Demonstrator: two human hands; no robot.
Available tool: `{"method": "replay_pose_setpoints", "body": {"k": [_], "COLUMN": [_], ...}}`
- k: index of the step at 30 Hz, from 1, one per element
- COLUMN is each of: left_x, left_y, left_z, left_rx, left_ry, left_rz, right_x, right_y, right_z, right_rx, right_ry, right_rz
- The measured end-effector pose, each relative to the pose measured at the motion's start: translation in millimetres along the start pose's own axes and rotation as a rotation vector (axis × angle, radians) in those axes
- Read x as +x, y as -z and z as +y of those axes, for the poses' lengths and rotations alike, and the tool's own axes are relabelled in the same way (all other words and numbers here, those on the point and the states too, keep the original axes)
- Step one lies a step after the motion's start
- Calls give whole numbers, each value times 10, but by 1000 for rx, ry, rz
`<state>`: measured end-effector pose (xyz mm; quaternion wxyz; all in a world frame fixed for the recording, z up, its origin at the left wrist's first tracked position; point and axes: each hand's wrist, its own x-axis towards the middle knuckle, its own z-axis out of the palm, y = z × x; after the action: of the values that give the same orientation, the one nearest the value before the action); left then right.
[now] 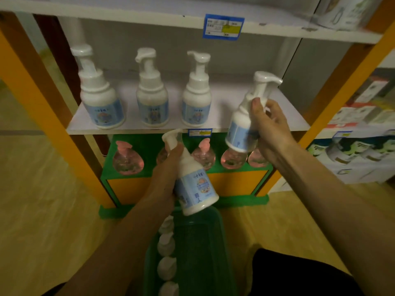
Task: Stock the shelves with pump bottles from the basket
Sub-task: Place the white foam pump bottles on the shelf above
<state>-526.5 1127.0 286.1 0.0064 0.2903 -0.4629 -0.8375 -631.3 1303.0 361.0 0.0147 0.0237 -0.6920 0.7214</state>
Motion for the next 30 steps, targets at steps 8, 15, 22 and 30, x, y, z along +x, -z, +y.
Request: {"method": "replay_pose_setpoints", "body": {"k": [8, 15, 22, 30], "left_x": [55, 101, 112, 120], "left_y": [-93, -93, -69, -60], "left_z": [7, -16, -7, -40], "left_rx": [-63, -74, -49, -54], "left_ry": [57, 74, 75, 80], "left_rz": [7, -3, -10, -20], "right_x": [480, 684, 723, 642], "right_y": [-177, -279, -261, -225], "right_z": [-142, -139, -100, -116], "right_rx": [54, 42, 11, -10], "right_ry": [-73, -92, -152, -144], "right_rz": [-42, -50, -45, -45]}}
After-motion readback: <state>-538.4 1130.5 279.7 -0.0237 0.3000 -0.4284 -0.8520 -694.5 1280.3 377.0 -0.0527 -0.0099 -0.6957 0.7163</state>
